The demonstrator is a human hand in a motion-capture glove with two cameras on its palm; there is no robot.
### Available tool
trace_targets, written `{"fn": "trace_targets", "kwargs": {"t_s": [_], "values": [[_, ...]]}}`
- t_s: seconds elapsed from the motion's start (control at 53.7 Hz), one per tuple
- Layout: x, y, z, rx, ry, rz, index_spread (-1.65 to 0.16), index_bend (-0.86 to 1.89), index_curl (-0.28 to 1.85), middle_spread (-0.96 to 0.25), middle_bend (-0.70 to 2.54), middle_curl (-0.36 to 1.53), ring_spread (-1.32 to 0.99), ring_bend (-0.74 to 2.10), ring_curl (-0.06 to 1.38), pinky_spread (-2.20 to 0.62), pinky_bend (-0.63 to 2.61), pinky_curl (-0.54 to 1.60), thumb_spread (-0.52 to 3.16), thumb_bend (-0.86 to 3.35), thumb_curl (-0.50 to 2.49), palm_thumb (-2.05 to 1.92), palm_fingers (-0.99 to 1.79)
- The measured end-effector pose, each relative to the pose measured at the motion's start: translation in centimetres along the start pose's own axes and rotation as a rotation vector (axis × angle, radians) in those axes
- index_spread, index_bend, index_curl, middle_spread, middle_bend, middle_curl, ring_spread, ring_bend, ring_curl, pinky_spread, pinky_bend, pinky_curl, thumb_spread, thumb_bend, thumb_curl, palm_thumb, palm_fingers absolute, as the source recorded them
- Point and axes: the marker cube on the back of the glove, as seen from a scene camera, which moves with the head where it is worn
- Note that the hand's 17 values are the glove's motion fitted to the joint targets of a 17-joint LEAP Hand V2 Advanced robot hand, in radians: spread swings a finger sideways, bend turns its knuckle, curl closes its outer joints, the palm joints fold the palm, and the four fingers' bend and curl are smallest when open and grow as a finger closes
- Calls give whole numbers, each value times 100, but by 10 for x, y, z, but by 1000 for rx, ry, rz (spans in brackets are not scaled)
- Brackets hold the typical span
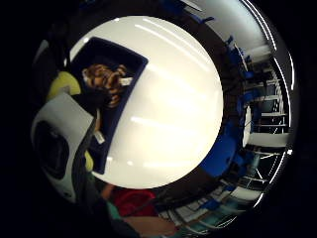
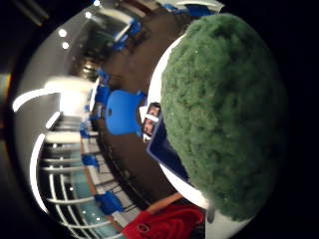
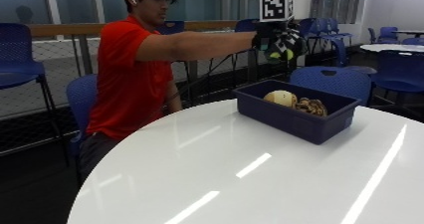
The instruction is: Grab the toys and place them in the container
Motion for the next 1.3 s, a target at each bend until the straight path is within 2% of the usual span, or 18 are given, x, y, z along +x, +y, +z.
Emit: {"fn": "trace_targets", "kwargs": {"t_s": [0.205,0.372,0.447,0.465,0.521,0.595,0.651,0.707,0.856,1.061,1.303], "values": [[-45,-9,12,0,42,-6,-47,21,52,-53,65,87,-56,95,65,-41,112,44,51,7,109,72,84],[-54,0,27,7,12,-123,-47,19,57,-54,62,90,-56,94,66,-42,111,44,51,6,112,72,81],[-57,0,31,-32,-3,-47,-46,12,58,-54,53,88,-55,90,66,-39,115,45,58,4,112,69,57],[-55,1,33,-47,10,-40,-45,12,58,-52,48,86,-54,88,66,-35,112,44,64,2,110,64,41],[-50,2,39,-99,52,-28,-44,14,58,-50,45,84,-51,84,65,-28,113,45,80,-4,105,50,30],[-41,9,46,-166,69,-114,-42,8,52,-41,31,78,-43,73,61,-17,121,46,95,-6,96,38,2],[-43,12,49,-186,24,-94,-39,8,47,-32,23,73,-33,58,57,-10,126,45,102,-8,87,26,-20],[-43,15,49,-187,1,-89,-38,12,44,-26,18,69,-24,44,51,-4,126,44,107,-8,80,17,-25],[-29,26,48,-159,33,-108,-36,12,39,-14,12,58,-10,24,43,6,117,40,111,-7,64,-2,-29],[11,54,58,-153,54,-119,-34,11,33,-7,12,47,-2,17,39,11,107,35,112,-6,50,-6,-25],[81,87,91,-194,6,30,-34,13,28,-5,13,38,1,16,36,12,98,32,110,-6,38,-7,-23]]}}
